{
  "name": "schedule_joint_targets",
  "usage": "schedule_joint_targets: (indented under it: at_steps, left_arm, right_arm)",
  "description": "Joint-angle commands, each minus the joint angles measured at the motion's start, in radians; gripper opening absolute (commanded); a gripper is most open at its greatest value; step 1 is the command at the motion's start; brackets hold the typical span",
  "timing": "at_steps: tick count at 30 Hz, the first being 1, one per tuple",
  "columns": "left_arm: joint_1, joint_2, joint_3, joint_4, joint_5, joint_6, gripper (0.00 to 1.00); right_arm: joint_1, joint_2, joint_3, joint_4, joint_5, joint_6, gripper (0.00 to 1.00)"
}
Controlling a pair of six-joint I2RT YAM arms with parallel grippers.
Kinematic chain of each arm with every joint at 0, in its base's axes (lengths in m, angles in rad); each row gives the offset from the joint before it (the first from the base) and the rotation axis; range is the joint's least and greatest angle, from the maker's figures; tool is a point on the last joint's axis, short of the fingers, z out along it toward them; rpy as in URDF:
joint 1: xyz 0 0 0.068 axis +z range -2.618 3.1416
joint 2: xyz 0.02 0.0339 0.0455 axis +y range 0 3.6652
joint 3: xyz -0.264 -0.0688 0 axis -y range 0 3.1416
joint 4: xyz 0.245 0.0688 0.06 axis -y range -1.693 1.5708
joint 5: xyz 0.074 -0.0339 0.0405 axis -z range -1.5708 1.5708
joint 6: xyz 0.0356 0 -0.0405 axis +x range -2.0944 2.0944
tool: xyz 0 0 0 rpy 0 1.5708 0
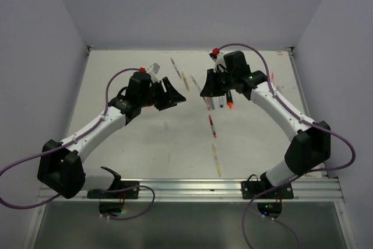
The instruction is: Open the pen caps
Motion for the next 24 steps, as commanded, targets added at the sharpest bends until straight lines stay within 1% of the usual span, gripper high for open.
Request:
schedule_joint_targets:
  at_steps: [1, 4, 5, 11, 15, 24]
  left_arm:
    - [0.003, 0.013, 0.045, 0.166, 0.129, -0.043, 0.60]
    - [0.003, 0.019, 0.022, 0.203, 0.146, -0.077, 0.60]
    - [0.003, 0.022, 0.015, 0.244, 0.152, -0.091, 0.60]
    - [0.001, 0.085, 0.024, 0.225, 0.173, -0.143, 0.60]
    - [0.000, 0.118, 0.027, 0.254, 0.192, -0.198, 0.60]
    - [-0.011, 0.128, 0.033, 0.251, 0.176, -0.211, 0.60]
  right_arm:
    - [0.019, -0.122, -0.126, -0.016, -0.132, 0.023, 0.00]
    - [0.022, -0.196, -0.194, -0.022, -0.144, 0.023, 0.00]
    - [0.022, -0.208, -0.208, -0.023, -0.150, 0.024, 0.00]
    - [0.028, -0.305, -0.297, 0.008, -0.183, 0.046, 0.00]
    - [0.031, -0.311, -0.319, 0.015, -0.193, 0.046, 0.00]
    - [0.036, -0.286, -0.305, 0.023, -0.212, 0.043, 0.00]
